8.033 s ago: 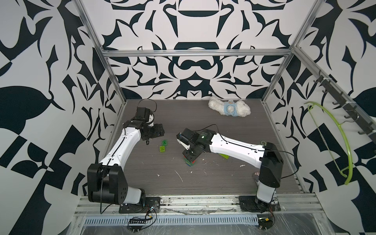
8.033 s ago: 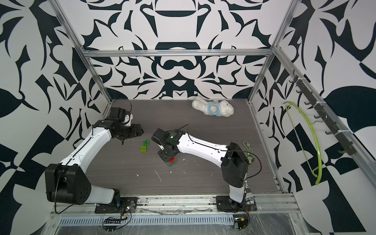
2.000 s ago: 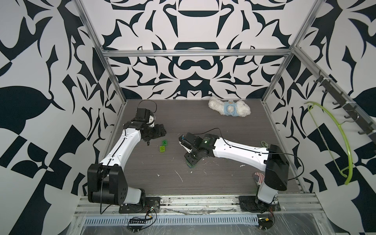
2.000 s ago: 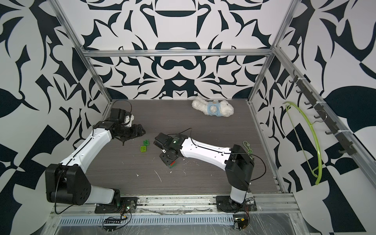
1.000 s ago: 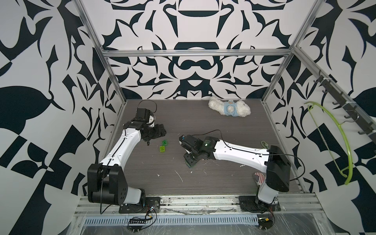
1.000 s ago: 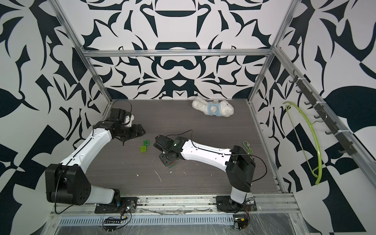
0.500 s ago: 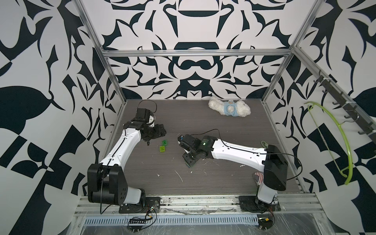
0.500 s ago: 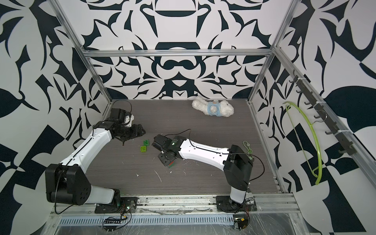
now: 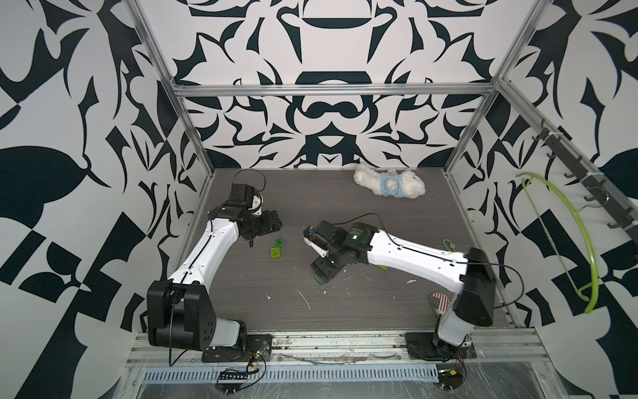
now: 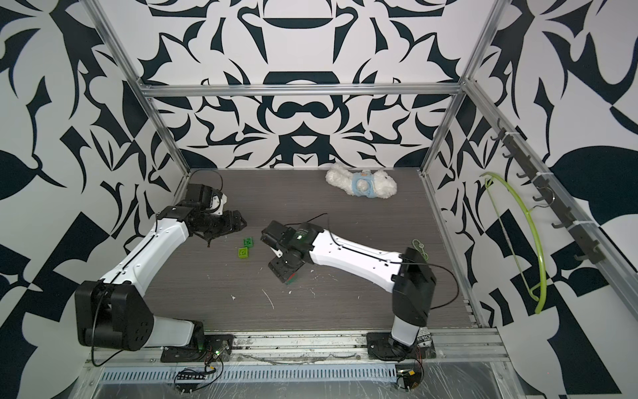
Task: Assemble a carrot with lego
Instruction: Assemble the lego brick with the lego brick, then pick up the lego brick from the center of the board.
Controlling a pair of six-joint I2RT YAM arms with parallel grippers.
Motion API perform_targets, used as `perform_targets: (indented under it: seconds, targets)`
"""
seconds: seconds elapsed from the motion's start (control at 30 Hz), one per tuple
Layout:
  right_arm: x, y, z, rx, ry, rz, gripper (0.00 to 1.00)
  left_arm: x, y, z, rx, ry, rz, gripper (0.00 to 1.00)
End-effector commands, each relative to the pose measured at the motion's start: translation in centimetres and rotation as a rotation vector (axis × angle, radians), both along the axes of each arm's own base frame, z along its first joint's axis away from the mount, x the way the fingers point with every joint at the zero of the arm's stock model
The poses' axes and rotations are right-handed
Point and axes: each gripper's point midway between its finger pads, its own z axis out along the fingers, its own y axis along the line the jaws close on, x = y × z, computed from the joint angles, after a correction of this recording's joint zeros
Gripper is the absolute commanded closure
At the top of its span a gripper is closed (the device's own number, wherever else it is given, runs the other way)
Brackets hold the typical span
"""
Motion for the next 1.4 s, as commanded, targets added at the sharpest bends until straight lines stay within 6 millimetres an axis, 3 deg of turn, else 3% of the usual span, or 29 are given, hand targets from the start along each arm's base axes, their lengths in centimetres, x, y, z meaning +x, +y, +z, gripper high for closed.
perform_targets:
  seconds: [0.0,0.17,0.27,0.4,0.73,0.93,1.17,1.37]
  targets:
    - [2.4,-5.1,1.1,0.035,-0.020,-0.116,0.30,-0.3,-0.8,2.2,-0.054,-0.054,-0.026,0.16]
    - [6.2,-12.4,-1.5,-0.016,-0.059,-0.270,0.30,-1.3,-3.4,4.6,-0.160,-0.104,-0.106,0.16]
    - [7.4,-14.9,-3.7,-0.122,-0.086,-0.242,0.28,-1.9,-4.8,5.2,-0.166,-0.111,-0.150,0.16]
    - [7.8,-17.5,-6.9,-0.234,-0.062,-0.160,0.28,-2.0,-5.1,5.3,-0.173,-0.110,-0.157,0.16]
    - [6.5,-19.0,-11.8,-0.249,0.029,0.007,0.27,-2.5,-5.6,5.9,-0.208,-0.135,-0.176,0.16]
    - [7.5,-18.3,-12.7,-0.236,0.042,0.049,0.31,-2.6,-5.7,5.6,-0.207,-0.130,-0.179,0.16]
    - [7.0,-18.5,-14.3,-0.265,0.097,0.078,0.42,-2.5,-5.5,5.2,-0.194,-0.122,-0.177,0.16]
    - [6.9,-18.4,-13.9,-0.253,0.099,0.071,0.52,-2.5,-5.5,5.0,-0.188,-0.117,-0.174,0.16]
